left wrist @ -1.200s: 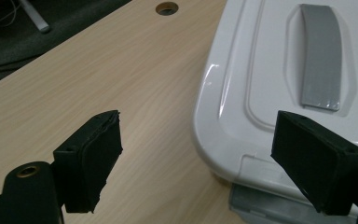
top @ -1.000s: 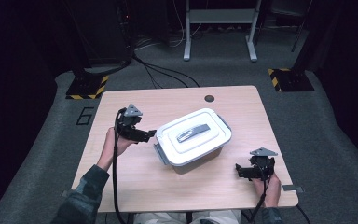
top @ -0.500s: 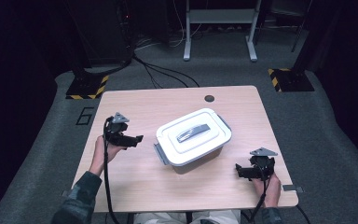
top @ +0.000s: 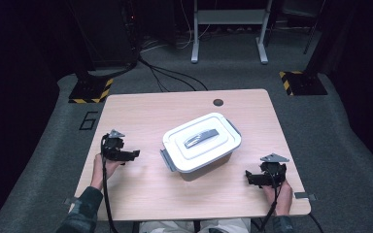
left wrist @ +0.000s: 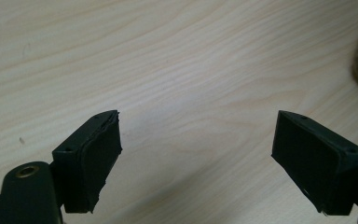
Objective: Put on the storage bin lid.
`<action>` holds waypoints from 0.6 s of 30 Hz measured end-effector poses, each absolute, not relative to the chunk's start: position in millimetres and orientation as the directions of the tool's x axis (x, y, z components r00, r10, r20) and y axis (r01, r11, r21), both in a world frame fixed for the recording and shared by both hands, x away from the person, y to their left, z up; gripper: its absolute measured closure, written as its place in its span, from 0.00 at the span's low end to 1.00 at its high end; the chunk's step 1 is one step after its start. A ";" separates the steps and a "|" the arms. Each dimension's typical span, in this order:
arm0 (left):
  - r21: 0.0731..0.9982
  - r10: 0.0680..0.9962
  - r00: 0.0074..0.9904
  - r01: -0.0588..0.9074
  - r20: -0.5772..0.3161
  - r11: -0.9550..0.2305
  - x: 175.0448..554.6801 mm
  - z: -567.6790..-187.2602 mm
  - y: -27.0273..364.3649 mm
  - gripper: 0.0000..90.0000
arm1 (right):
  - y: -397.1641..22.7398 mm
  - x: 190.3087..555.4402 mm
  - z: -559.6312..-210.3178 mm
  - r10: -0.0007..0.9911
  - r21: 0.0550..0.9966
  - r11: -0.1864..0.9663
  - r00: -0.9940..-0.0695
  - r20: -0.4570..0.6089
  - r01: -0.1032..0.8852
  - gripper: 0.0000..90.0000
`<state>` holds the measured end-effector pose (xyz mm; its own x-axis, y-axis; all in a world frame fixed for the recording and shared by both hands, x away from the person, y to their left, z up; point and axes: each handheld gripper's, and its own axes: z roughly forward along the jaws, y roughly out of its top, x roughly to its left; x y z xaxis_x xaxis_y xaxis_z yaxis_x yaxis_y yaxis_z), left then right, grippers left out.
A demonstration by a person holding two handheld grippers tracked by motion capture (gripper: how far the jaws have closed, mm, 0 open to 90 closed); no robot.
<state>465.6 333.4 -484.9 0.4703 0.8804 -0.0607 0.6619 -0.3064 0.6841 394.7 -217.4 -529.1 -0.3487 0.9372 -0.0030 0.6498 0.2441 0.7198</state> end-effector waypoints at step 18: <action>0.720 0.929 0.370 0.650 -0.020 -0.244 458.7 -525.5 353.9 0.16 | -217.0 394.7 -529.1 0.939 0.720 0.237 -0.343 0.001 0.652 0.01</action>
